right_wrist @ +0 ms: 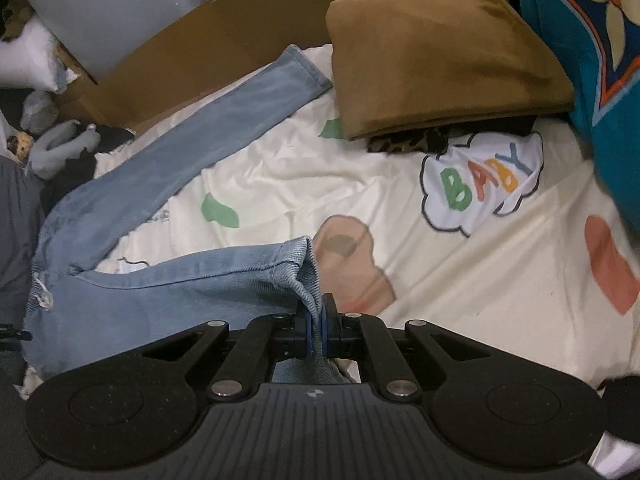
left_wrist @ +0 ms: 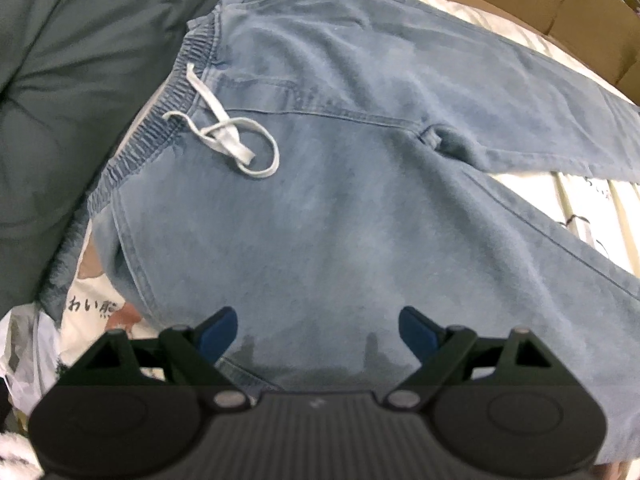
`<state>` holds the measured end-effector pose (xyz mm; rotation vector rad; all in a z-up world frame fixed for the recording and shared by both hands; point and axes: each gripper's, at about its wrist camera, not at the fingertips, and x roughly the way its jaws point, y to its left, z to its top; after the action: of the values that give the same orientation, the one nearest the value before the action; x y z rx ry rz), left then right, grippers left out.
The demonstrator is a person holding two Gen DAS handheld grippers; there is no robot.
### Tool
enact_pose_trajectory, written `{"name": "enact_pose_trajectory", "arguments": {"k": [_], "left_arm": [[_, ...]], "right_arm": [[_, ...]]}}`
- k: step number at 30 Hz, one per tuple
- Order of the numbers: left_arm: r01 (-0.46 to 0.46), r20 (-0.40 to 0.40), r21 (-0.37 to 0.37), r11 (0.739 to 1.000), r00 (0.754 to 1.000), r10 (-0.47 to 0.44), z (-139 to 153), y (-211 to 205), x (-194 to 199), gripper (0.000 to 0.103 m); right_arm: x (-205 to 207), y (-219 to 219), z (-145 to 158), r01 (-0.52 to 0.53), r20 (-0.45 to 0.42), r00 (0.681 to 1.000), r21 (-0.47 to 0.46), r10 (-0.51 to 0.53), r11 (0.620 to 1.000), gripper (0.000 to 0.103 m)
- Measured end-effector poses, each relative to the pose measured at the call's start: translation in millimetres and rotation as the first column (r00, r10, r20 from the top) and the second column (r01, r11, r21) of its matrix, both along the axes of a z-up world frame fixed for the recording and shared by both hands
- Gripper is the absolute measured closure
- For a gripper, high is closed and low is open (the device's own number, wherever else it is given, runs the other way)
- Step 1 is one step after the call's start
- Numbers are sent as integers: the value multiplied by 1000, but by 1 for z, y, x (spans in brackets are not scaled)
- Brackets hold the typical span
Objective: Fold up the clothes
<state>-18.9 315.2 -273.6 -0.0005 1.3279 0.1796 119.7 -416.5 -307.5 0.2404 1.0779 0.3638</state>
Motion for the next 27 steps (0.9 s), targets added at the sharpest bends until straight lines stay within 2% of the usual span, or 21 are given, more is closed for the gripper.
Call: {"name": "enact_pose_trajectory", "arguments": {"k": [4,6,7,8,11,13,17,27], "left_arm": [[-29,-6,-10,1000,1000,29,-7,7,-2,13],[-39,-12,-15,999,999,39,-11,8,-3,13],[-39,-16,-15,999,999,39,-12,8,-3,13],[-35,-20,-14,999,999,35,-12,7,-4,13],[-13,-19,-9,1000,1000,13,-11,5,-7,13],[-8,-21,-6,1000,1000,7,-11,5,-9,13],[-39,-28,-9,999,999,39,-15,7,-11,13],[-17,-43,4,1000,999,17,-13,0,-15,13]], "right_arm": [[20,4,-23,17,-27,999,-46,-18,999,101],[33,7,-47,31,-54,998,-78,-36,996,100],[38,5,-59,47,-72,996,-66,-52,997,98],[41,2,-68,74,-78,994,-65,-79,995,91],[41,-13,-76,156,-77,984,-90,-163,984,80],[32,-21,-76,163,-85,982,-81,-169,983,70],[7,-37,-79,162,-134,976,-77,-171,984,67],[-69,-45,-102,220,-267,940,-12,-215,976,66]]}}
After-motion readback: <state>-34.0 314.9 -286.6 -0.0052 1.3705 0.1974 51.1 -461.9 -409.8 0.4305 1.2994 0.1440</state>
